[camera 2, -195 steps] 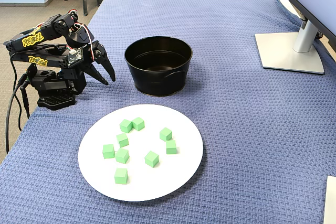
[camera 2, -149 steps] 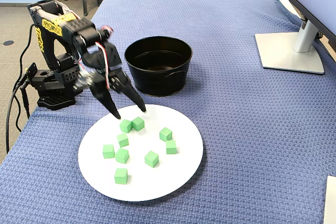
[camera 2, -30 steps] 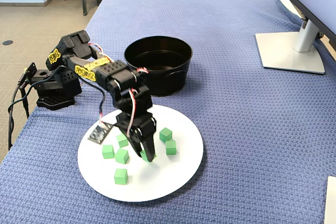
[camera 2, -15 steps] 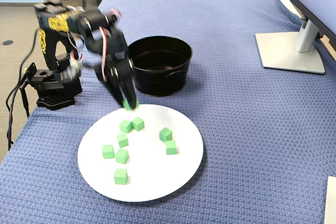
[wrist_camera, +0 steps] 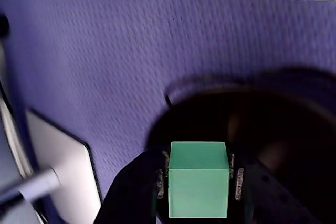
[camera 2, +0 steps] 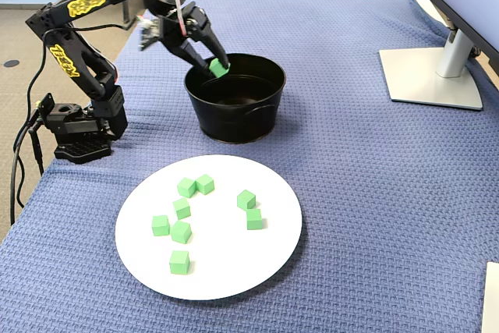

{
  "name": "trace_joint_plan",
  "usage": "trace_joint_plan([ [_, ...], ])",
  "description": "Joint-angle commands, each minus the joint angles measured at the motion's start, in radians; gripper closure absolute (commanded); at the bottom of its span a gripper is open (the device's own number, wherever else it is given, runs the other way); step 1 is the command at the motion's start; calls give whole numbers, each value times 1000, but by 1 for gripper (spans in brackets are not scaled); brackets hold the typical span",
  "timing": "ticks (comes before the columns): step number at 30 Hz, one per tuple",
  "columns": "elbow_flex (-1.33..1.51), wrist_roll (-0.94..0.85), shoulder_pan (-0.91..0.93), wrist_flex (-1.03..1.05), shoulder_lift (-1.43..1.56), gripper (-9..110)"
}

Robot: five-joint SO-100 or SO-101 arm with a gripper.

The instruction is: Pick up the green cubes from the white plate and place them in the black recipient

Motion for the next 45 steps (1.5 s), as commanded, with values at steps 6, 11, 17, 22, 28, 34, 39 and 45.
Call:
trace_joint_plan([
  [6, 87, 97, -239, -135, -52, 102],
  [11, 115, 31, -288, -164, -67, 76],
  [17, 110, -9, -268, -176, -41, 72],
  [22, -12, -138, -178, -86, -28, 79],
  [28, -186, -566, 184, -58, -120, 81],
  [34, -126, -907, 449, -290, -290, 83],
  [39, -52, -1195, 546, -393, -391, 82],
  [45, -66, -1413, 606, -402, -508, 83],
])
